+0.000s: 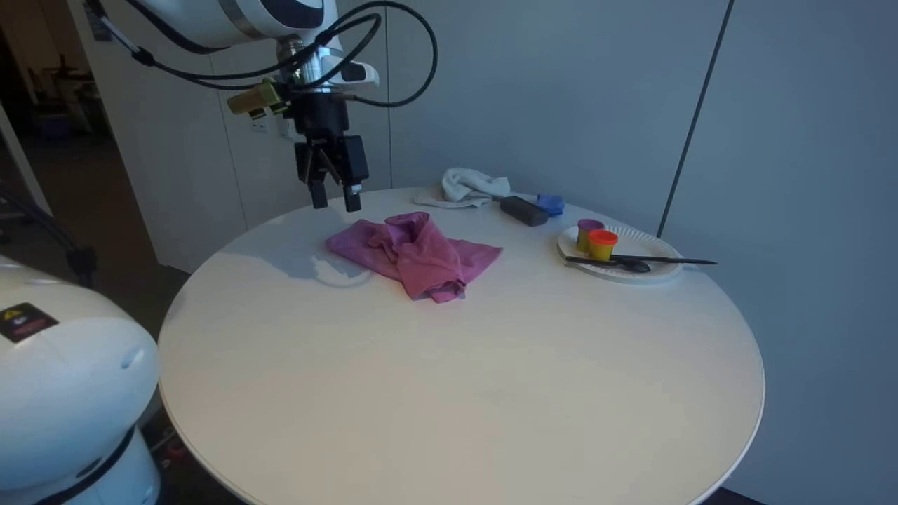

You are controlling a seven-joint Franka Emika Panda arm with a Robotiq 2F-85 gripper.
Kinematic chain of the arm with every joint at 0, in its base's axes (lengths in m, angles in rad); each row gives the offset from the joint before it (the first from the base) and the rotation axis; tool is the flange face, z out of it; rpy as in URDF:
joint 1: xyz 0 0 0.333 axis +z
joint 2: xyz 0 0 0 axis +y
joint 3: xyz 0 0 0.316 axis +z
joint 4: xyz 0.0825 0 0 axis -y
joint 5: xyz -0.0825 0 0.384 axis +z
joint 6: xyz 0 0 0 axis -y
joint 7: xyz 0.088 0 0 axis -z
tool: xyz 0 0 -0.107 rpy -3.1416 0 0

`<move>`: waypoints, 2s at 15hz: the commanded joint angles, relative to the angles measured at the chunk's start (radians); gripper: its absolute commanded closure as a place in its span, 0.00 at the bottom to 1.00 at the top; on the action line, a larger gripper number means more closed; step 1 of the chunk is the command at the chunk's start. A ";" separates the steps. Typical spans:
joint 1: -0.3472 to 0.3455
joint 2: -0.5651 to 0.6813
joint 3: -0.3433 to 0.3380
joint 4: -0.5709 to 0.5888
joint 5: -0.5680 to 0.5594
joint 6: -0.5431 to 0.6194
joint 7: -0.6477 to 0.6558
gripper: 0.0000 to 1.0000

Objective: Fold the pink shirt twice

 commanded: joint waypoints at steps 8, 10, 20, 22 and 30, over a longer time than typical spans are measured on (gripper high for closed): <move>0.095 0.178 0.058 0.112 0.051 0.183 -0.297 0.00; 0.097 0.237 0.053 0.131 0.067 0.201 -0.337 0.00; 0.094 0.442 0.050 0.248 0.068 0.215 -0.444 0.00; 0.091 0.460 0.045 0.262 0.061 0.225 -0.450 0.00; 0.071 0.527 0.009 0.251 0.064 0.347 -0.470 0.00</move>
